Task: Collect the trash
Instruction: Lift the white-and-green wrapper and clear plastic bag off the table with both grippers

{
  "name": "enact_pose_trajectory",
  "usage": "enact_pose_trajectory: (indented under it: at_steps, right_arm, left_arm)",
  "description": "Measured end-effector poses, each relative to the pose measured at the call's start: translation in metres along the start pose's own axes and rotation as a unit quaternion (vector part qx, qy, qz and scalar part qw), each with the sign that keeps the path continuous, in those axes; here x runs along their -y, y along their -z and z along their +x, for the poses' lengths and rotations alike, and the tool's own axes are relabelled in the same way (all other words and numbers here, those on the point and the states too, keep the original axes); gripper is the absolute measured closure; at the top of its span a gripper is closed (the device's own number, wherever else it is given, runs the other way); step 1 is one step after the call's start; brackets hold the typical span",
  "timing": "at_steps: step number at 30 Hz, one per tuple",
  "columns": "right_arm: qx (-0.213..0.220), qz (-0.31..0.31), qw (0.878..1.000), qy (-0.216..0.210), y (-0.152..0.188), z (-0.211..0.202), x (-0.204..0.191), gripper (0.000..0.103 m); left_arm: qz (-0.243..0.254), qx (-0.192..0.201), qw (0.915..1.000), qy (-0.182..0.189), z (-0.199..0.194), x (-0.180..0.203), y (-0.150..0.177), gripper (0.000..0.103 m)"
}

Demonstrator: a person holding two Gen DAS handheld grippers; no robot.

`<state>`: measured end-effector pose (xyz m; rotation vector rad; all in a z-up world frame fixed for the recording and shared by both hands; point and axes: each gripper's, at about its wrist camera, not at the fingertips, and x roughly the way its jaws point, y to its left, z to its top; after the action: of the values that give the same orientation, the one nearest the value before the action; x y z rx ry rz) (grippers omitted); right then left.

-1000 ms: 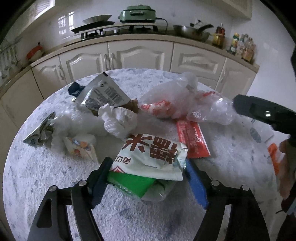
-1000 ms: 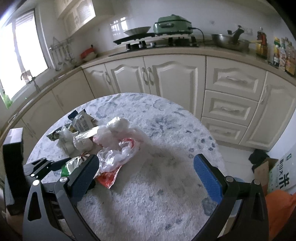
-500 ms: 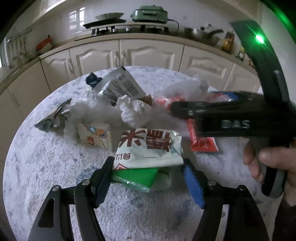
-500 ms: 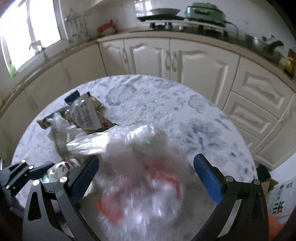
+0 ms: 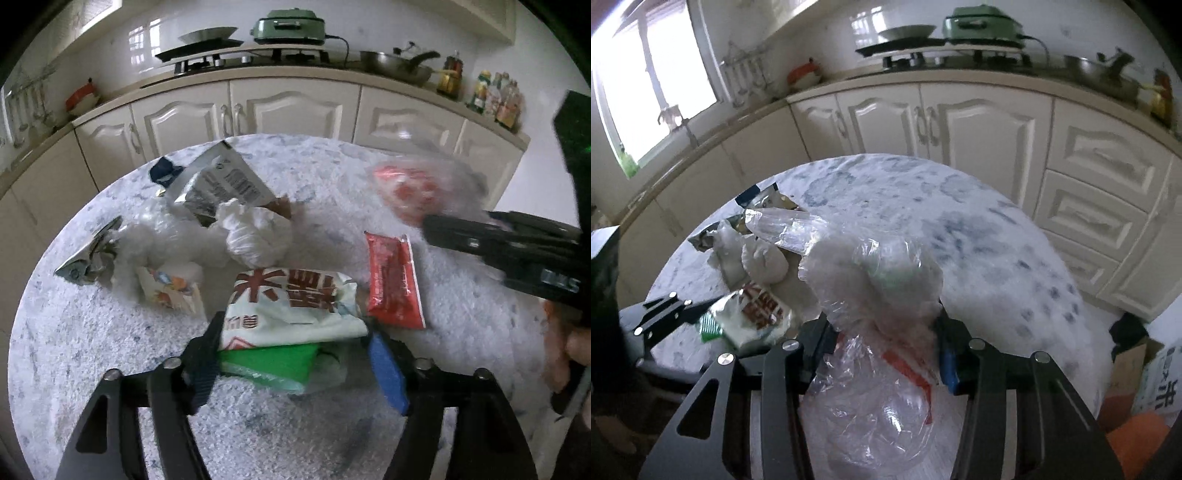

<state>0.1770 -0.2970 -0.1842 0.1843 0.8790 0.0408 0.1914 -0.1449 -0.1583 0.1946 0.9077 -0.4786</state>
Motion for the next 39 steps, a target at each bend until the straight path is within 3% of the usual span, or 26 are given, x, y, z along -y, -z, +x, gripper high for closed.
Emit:
enact_pose_trajectory:
  at_steps: [6,14,26,39]
  right_arm:
    - [0.010,0.023,1.000,-0.002,0.016,-0.022,0.008,0.056]
    - [0.029,0.029,0.999,-0.003,0.030,-0.050,0.009,0.056]
    - [0.073,0.030,0.997,-0.001,0.040,-0.102,-0.002,0.056]
    - [0.119,0.017,0.993,-0.003,0.036,-0.149,-0.015,0.056]
  left_arm:
    - [0.004,0.001,1.0000,-0.001,0.006,0.009,-0.011,0.041]
    - [-0.033,0.027,0.9991,0.007,-0.013,0.004,0.007,0.041]
    - [-0.055,0.115,0.9916,-0.026,-0.097,0.022,0.038,0.041]
    - [-0.058,0.189,0.9799,-0.027,-0.167,0.037,0.054,0.041]
